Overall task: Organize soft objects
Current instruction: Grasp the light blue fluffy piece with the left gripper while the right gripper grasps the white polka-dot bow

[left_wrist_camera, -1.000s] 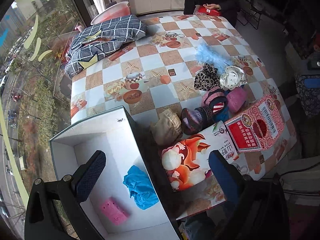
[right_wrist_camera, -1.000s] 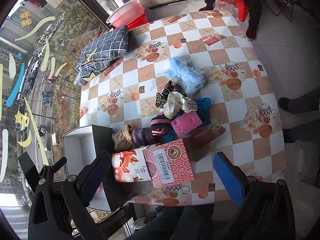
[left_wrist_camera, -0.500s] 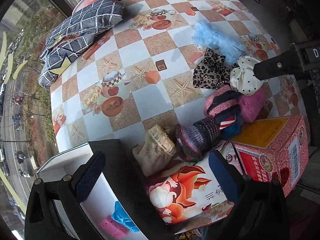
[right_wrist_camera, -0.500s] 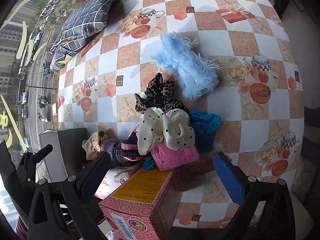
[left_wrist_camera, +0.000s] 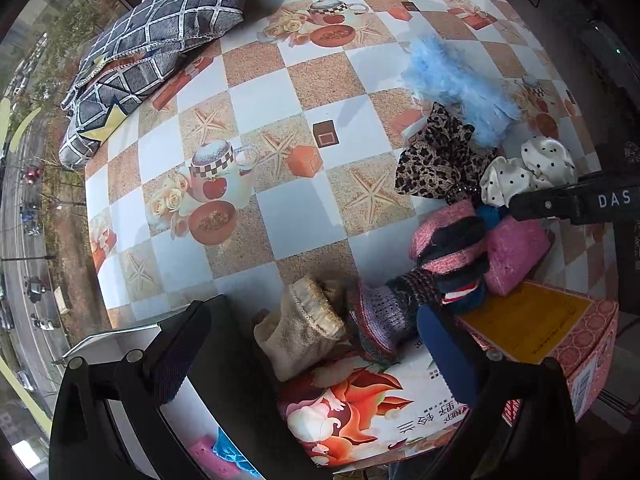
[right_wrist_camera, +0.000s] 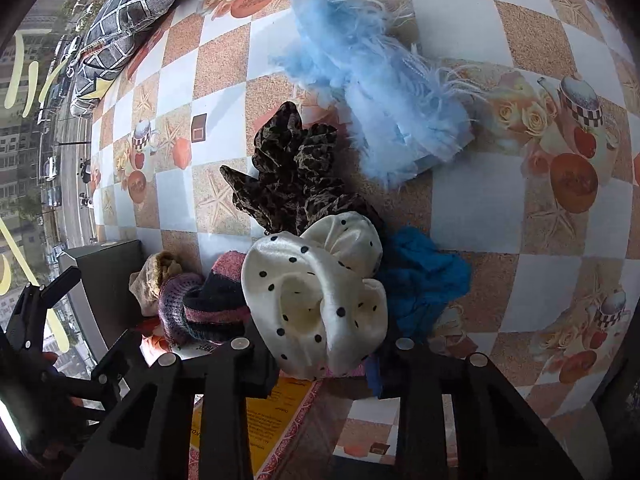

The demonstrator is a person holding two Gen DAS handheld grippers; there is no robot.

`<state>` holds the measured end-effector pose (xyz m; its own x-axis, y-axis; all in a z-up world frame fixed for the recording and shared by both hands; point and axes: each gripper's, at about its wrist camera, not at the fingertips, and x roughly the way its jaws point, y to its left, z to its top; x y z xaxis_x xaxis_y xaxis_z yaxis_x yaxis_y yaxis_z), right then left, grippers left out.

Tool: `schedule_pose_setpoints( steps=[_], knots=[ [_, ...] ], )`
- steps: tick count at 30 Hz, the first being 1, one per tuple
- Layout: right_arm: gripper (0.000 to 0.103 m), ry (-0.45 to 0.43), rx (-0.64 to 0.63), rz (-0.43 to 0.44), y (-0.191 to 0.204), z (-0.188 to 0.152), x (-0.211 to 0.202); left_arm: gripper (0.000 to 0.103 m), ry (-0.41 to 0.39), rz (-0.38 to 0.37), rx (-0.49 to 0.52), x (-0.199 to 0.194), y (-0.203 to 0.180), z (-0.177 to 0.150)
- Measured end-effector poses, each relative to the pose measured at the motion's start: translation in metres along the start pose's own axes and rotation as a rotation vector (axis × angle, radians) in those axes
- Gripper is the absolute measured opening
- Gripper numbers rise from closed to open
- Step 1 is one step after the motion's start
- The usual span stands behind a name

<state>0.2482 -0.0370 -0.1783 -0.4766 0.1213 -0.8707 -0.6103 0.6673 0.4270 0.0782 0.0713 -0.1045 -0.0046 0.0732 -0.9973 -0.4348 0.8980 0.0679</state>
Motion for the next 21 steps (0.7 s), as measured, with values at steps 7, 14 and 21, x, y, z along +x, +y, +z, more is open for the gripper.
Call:
schedule_pose_setpoints(
  steps=[7,14,21],
  knots=[
    [0.033,-0.144,0.079,0.096,-0.034,-0.016,-0.046,0.103,-0.036,-0.035,0.060,-0.011,-0.025,0.061],
    [0.034,-0.243,0.194,0.110,-0.080,-0.043,-0.071,0.103,0.007,-0.139,0.070,0.018,-0.080,0.146],
    [0.034,-0.279,0.270,0.121,-0.108,-0.072,-0.076,0.103,0.117,-0.152,-0.002,0.074,-0.115,0.194]
  ],
)
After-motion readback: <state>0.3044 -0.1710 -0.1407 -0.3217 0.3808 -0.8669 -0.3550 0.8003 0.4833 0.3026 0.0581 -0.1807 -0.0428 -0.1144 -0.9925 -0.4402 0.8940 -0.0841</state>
